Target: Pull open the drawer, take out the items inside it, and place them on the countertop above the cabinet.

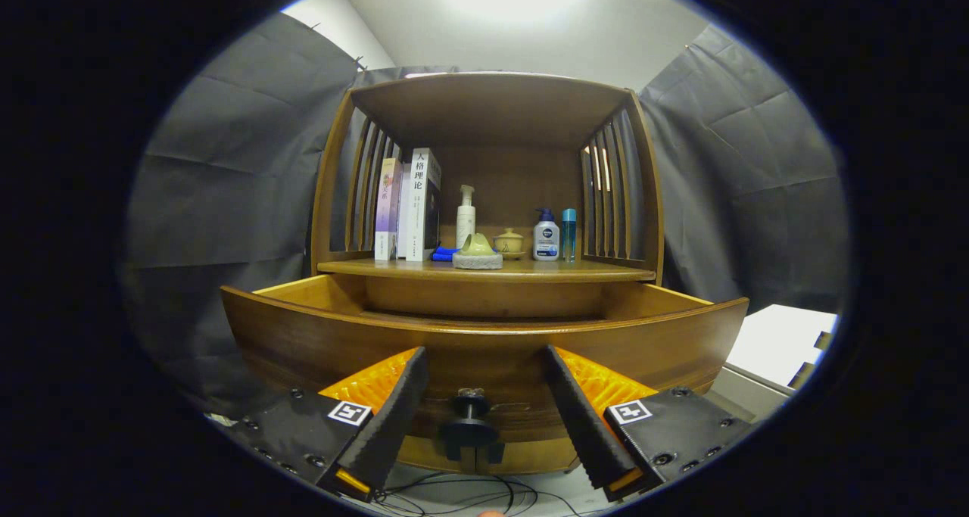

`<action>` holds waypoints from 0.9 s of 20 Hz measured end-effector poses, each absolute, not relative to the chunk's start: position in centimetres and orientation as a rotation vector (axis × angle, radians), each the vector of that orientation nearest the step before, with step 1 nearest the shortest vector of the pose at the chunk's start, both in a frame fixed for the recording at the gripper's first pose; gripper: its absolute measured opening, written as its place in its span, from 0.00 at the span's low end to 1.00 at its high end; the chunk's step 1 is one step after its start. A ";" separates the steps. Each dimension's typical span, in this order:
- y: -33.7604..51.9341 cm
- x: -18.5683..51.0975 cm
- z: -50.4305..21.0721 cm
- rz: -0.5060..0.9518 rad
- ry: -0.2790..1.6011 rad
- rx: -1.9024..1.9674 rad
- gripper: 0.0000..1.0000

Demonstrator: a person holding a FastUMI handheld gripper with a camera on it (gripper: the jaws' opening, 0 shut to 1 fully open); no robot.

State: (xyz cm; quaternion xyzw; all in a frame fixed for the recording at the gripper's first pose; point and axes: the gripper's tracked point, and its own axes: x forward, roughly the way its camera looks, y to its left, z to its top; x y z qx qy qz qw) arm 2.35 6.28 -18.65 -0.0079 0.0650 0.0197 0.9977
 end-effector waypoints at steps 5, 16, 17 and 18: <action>6.4 4.6 -18.6 0.037 0.134 -0.021 0.96; 6.4 8.3 -19.1 0.043 0.149 -0.034 0.96; 6.4 8.7 -19.1 0.043 0.152 -0.027 0.96; 6.4 9.2 -19.1 0.042 0.154 -0.021 0.96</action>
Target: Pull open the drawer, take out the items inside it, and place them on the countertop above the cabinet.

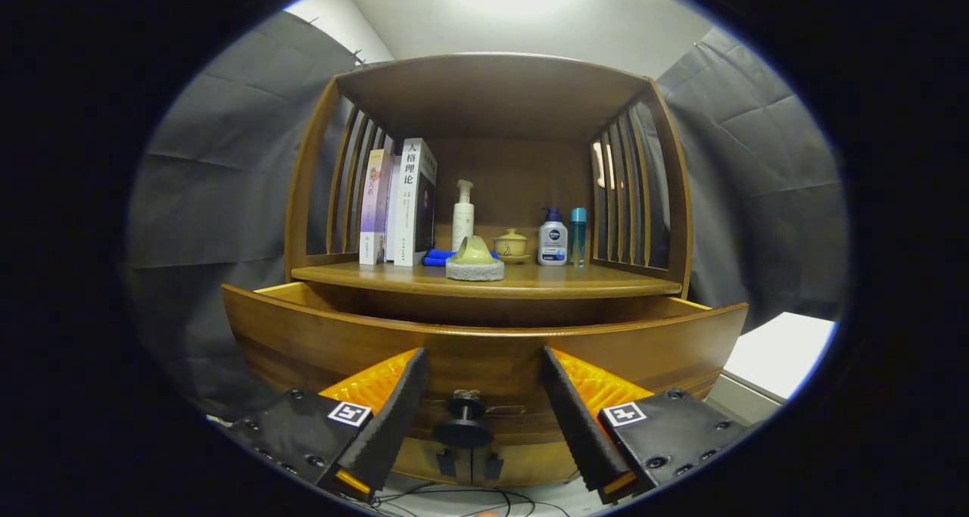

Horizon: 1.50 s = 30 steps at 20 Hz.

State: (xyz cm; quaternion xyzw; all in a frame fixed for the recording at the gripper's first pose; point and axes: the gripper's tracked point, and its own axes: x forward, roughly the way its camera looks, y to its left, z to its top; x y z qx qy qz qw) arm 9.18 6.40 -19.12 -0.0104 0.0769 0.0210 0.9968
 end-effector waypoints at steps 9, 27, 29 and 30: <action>6.6 13.7 -19.8 0.032 0.184 -0.007 0.96; 7.4 18.8 -20.7 0.039 0.196 -0.030 0.96; 7.5 17.1 -19.4 0.053 0.180 -0.014 0.97; 7.4 16.0 -18.2 0.051 0.156 -0.011 0.96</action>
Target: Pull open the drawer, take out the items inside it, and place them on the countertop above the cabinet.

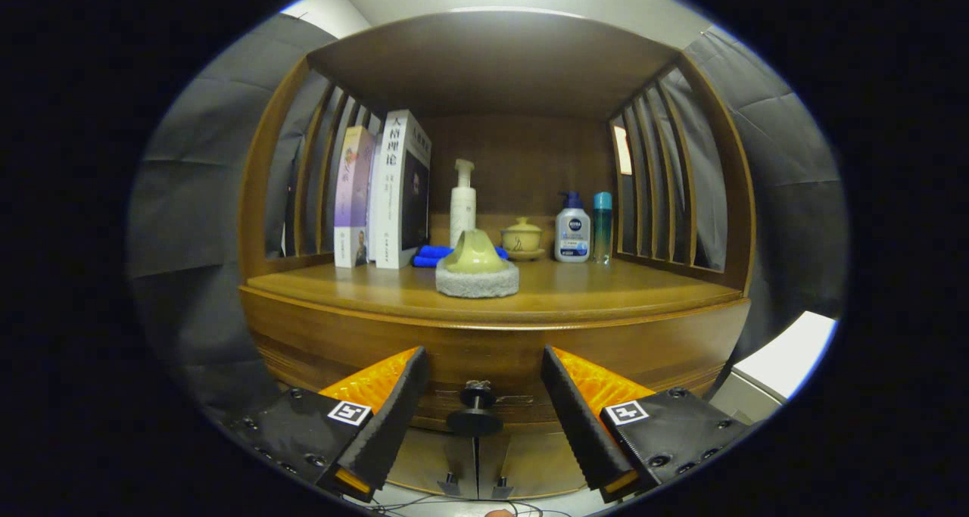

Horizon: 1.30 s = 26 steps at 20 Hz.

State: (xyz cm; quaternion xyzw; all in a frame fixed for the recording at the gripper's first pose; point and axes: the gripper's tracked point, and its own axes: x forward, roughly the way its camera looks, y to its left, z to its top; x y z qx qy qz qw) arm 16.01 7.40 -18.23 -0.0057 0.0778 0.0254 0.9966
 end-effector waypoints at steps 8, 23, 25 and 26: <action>9.1 6.2 -8.6 0.130 0.040 -0.034 0.96; 5.7 -0.7 -6.2 0.088 -0.006 0.017 0.96; 5.4 -0.6 -6.1 0.075 -0.002 0.030 0.96; 5.3 -0.6 -6.1 0.071 -0.003 0.033 0.96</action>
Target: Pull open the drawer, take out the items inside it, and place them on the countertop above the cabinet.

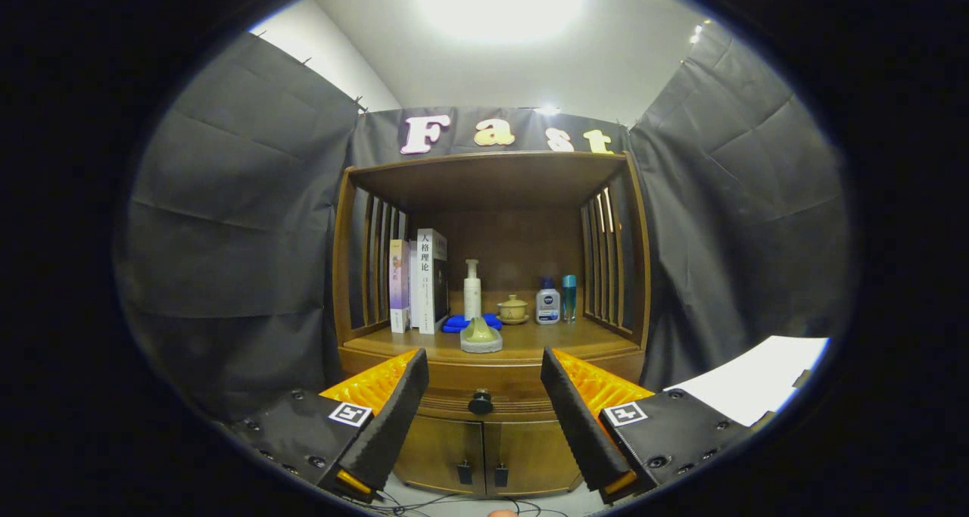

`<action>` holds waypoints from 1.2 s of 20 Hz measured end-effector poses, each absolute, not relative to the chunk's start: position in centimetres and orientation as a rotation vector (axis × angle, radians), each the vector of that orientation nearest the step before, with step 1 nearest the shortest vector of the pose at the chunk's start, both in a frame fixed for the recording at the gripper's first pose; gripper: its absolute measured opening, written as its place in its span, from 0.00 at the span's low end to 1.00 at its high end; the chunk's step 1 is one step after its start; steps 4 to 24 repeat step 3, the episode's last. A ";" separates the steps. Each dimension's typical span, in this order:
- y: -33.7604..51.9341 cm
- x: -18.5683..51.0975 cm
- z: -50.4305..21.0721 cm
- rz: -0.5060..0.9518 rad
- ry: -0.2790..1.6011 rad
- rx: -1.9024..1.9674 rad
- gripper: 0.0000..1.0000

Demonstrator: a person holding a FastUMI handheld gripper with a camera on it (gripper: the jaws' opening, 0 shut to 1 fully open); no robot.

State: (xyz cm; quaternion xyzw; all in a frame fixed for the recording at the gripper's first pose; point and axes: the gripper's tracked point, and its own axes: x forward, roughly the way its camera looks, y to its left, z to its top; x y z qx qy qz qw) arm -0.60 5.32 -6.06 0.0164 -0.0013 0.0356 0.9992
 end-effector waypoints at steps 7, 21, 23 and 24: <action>5.3 -0.6 -6.5 0.065 0.010 0.036 0.96; 5.3 -0.6 -6.5 0.065 0.010 0.036 0.96; 5.3 -0.6 -6.5 0.065 0.010 0.036 0.96; 5.3 -0.6 -6.5 0.065 0.010 0.036 0.96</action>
